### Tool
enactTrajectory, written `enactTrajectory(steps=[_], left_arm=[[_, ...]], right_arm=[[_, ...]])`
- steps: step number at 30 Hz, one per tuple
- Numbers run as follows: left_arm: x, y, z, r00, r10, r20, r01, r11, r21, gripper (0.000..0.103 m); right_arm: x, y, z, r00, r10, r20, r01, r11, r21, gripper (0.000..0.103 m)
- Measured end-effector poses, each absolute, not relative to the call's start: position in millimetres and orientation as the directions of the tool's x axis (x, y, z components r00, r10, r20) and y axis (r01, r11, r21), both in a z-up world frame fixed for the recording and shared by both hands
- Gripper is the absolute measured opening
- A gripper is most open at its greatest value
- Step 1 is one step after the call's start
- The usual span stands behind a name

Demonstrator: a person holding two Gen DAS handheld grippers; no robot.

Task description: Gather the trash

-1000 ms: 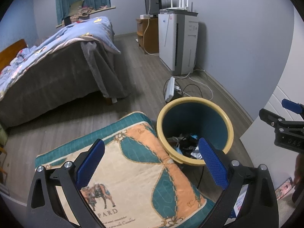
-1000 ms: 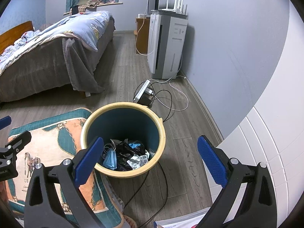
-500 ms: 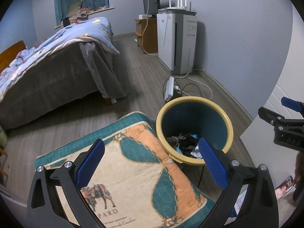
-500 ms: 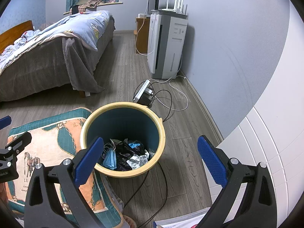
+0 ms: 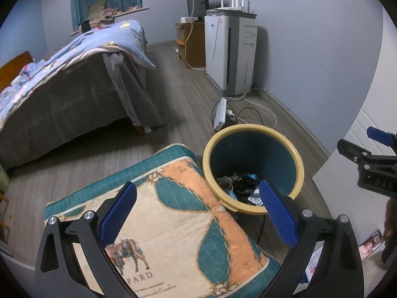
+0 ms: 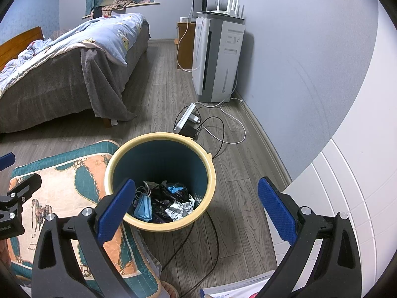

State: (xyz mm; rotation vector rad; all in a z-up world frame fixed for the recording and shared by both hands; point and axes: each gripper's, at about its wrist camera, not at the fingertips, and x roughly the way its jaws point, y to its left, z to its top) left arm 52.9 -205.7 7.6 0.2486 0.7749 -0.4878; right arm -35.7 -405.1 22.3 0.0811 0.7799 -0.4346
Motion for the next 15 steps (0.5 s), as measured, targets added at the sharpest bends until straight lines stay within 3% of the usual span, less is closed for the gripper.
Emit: enactTrajectory(steps=[15], left_arm=[[59.0, -191.8, 8.2, 0.625, -0.277, -0.73, 0.465, 0.883, 0.062, 0.098]], right_arm=[[-34.2, -397.4, 25.7, 0.631, -0.324, -0.705, 0.394, 0.916, -0.068, 0.097]])
